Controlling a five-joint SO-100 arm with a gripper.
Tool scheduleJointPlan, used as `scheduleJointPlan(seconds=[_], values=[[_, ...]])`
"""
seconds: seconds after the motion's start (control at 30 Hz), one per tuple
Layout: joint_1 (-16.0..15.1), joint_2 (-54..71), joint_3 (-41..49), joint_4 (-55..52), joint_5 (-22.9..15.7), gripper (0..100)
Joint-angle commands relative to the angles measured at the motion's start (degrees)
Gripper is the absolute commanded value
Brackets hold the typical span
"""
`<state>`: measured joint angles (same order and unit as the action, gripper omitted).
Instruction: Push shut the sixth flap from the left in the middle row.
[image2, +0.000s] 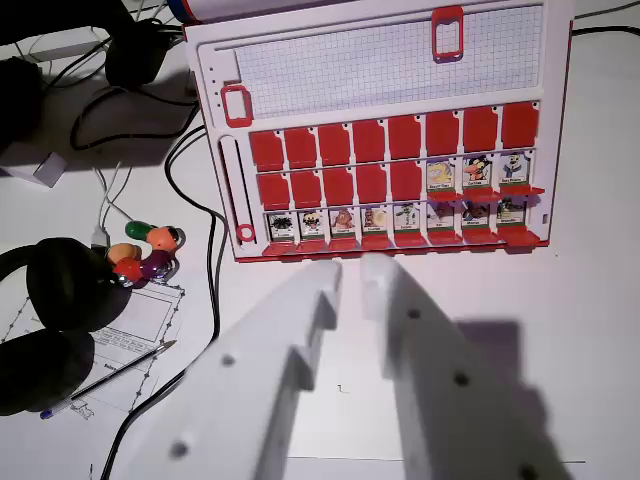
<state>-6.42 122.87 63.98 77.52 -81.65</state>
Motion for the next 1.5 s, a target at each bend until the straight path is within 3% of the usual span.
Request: scheduleJointPlan(seconds=[0.0,0.5,0.97,1.47], values=[[0.97,2.81,-0.44,-1.49,-5.63,2],[1.58,-0.26,-1.76,0.44,-3.6,2],[5.19,-16.26,-9.05,5.89,1.32,2],[6.42,-33.31,-16.17,5.19,5.71,2]])
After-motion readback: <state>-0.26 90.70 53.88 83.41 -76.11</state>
